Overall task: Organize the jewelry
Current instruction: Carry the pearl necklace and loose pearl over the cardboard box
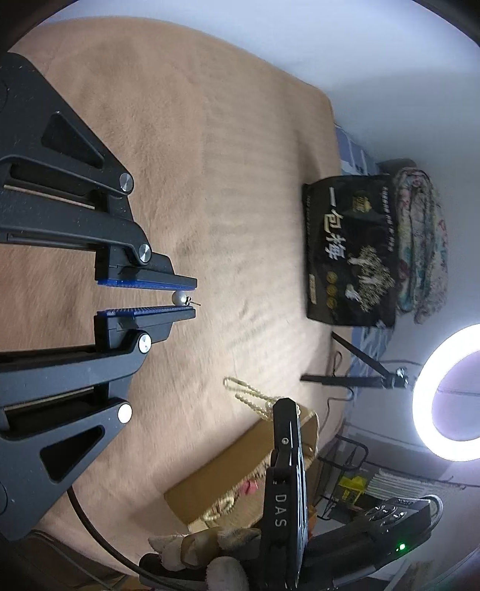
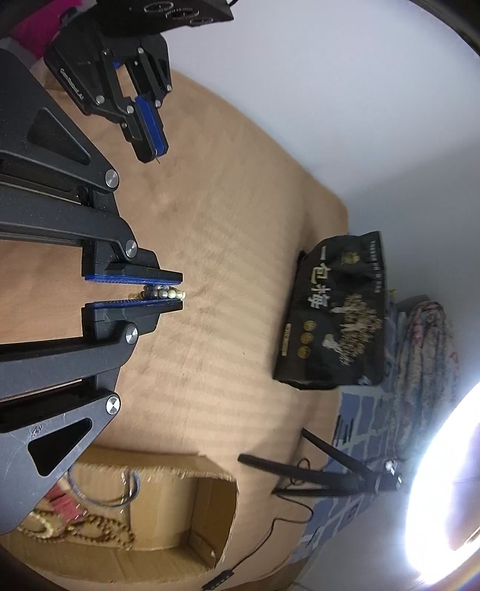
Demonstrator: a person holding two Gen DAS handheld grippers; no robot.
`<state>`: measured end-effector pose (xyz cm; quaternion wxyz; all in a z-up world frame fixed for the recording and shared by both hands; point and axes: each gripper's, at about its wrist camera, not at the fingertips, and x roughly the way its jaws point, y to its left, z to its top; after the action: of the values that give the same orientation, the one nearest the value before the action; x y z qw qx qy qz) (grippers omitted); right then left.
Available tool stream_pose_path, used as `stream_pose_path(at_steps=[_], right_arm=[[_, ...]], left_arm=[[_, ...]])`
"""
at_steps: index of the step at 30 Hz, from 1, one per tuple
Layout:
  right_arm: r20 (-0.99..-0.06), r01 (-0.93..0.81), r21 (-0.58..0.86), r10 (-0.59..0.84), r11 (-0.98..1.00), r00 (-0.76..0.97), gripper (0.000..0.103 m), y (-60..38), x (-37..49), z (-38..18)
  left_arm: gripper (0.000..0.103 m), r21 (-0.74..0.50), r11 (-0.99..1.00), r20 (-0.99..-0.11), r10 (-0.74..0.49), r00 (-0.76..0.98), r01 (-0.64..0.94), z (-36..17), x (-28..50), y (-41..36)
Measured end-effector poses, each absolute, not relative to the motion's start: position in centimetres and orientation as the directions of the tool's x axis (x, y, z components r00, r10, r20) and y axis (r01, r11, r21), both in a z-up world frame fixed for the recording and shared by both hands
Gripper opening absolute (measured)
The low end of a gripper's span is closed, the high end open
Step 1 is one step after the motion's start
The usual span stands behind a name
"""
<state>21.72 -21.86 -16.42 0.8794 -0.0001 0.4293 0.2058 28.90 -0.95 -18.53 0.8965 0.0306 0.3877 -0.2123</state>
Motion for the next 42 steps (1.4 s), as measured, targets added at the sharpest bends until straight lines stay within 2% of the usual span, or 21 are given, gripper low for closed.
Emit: stream_pose_path(at_steps=[13,21,42], right_arm=[[-0.683,-0.342,0.169,0.36,0.924,0.635,0.005,-27.6,16.8,-11.5],[-0.661,-0.259,0.149,0.291,0.954,0.692,0.005,-33.8,15.4,-9.9],[-0.669,-0.128,0.158,0.201,0.979,0.715,0.005,-42.4,18.7,-12.0]], left_arm=[[0.006,-0.114,0.859,-0.654,-0.444,0.613,0.5,-13.8,25.5,-5.9],[0.006,-0.118,0.817,-0.63,-0.501,0.594,0.564,-12.0,24.3,-10.4],[0.006,-0.116,0.777,-0.62,-0.543,0.566,0.618,-12.2,29.0,-21.4]])
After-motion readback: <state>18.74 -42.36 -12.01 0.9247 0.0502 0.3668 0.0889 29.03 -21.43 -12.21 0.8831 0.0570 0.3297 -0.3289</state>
